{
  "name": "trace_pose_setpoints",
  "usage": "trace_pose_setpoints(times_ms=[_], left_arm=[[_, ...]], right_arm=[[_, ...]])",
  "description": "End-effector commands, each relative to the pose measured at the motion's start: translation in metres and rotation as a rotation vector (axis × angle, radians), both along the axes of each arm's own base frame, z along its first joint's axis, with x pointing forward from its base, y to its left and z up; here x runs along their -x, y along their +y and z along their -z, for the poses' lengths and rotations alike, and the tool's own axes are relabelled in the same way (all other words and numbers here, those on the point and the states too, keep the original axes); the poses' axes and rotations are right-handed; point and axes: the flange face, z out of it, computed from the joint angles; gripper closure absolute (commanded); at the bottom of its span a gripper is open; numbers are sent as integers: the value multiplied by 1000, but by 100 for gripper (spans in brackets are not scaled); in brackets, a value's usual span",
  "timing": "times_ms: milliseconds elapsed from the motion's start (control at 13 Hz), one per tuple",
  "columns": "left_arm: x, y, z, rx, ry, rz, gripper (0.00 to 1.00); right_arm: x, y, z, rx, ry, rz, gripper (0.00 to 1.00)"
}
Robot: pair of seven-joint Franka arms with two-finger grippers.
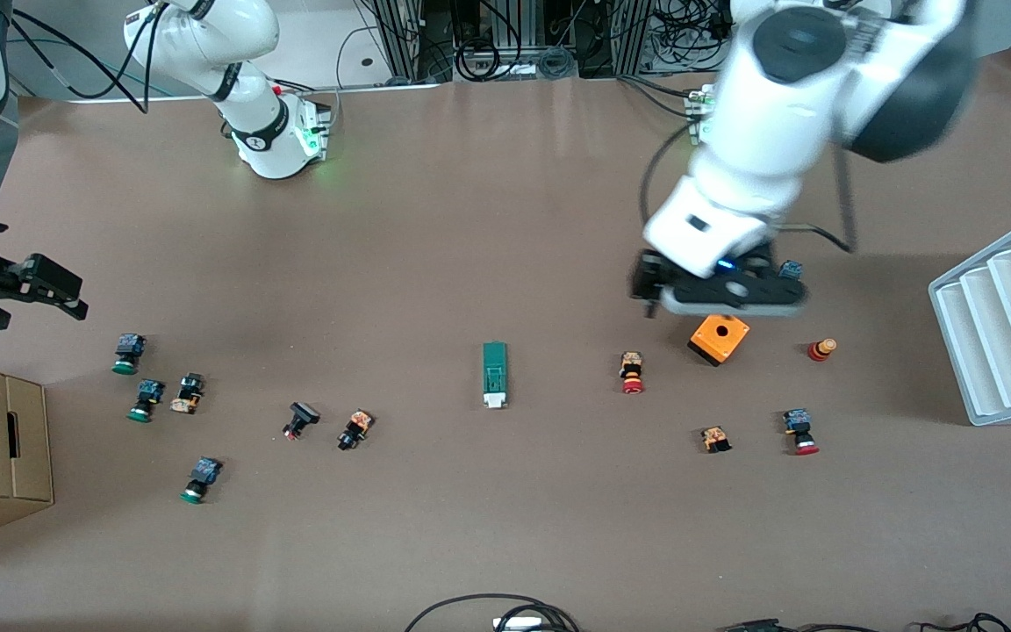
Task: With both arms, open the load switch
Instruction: 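Move the left gripper over the green load switch and lower it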
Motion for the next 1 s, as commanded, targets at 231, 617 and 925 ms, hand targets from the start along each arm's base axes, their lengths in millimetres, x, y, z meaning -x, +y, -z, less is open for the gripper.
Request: trace_pose_setpoints(times_ms=[231, 617, 925], left_arm=[[52, -89, 14, 4, -187, -141, 0], [97, -154, 70, 10, -371, -181, 0], [113, -191, 127, 17, -491, -220, 0]], right_arm=[[-2, -1, -5, 34, -14, -11, 0], [-2, 0, -5, 36, -14, -14, 0], [-2, 0, -5, 37, -13, -14, 0]])
